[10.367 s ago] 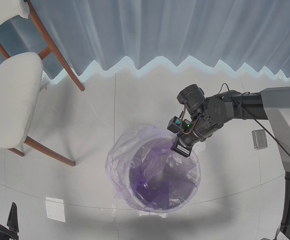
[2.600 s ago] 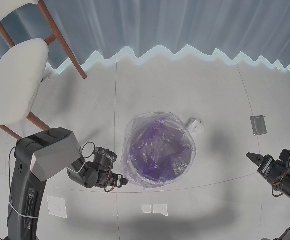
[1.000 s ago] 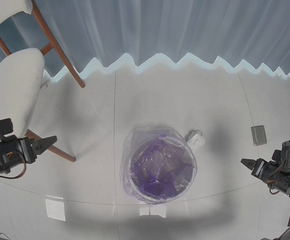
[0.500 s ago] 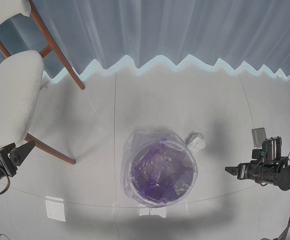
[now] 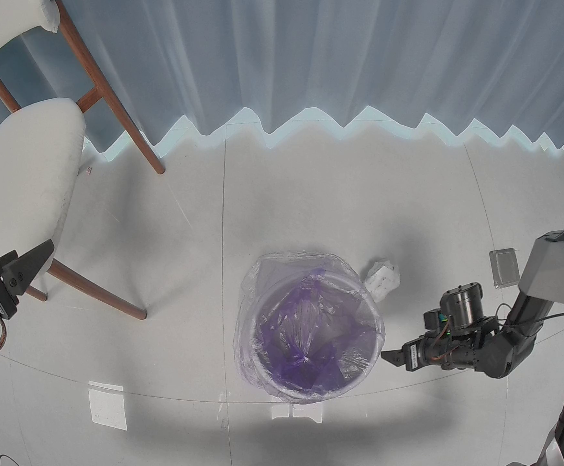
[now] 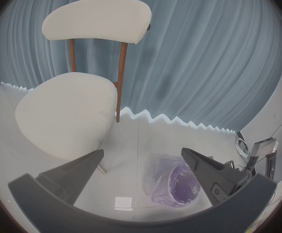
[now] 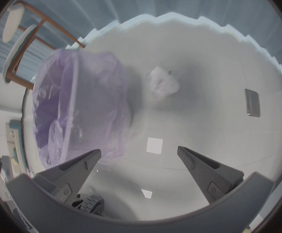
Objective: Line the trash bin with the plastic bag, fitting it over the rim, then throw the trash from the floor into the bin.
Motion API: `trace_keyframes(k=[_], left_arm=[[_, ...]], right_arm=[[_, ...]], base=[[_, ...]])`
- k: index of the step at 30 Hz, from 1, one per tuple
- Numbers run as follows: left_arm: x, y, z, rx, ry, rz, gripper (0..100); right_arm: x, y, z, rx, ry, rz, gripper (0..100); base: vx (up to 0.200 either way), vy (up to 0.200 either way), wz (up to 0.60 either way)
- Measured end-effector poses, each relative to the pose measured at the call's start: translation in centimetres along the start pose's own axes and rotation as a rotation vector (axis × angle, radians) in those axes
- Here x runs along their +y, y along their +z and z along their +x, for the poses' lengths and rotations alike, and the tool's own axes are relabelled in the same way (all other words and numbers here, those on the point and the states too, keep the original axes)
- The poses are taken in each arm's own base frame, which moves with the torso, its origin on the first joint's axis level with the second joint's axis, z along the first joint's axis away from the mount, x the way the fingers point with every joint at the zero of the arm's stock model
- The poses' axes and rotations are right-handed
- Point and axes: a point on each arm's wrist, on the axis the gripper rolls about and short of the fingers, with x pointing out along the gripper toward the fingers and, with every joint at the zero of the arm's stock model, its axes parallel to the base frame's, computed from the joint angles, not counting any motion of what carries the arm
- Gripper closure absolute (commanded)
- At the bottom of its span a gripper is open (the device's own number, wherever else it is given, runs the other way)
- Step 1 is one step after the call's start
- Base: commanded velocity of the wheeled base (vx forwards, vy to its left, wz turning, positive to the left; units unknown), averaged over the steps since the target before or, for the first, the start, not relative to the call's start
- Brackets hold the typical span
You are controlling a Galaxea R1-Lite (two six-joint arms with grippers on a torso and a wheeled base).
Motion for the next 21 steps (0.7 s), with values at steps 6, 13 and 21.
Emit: trace_keyframes(k=[6, 13, 21], left_arm=[[0.1, 0.6, 0.3, -0.015, 0.018, -0.002, 0], [0.2, 1.5, 0.5, -0.042, 0.033, -0.001, 0], [0.2, 1.6, 0.6, -0.039, 0.037, -0.001, 0]], right_arm=[[2.9, -0.4, 2.9, 0.023, 0.063, -0.072, 0], [4.4, -0.9, 4.8, 0.079, 0.091, -0.105, 0], [4.6, 1.6, 6.4, 0.06, 0.095, -0.097, 0]], base=[[0.0, 0.0, 0.0], [0.0, 0.0, 0.0], [0.0, 0.0, 0.0]])
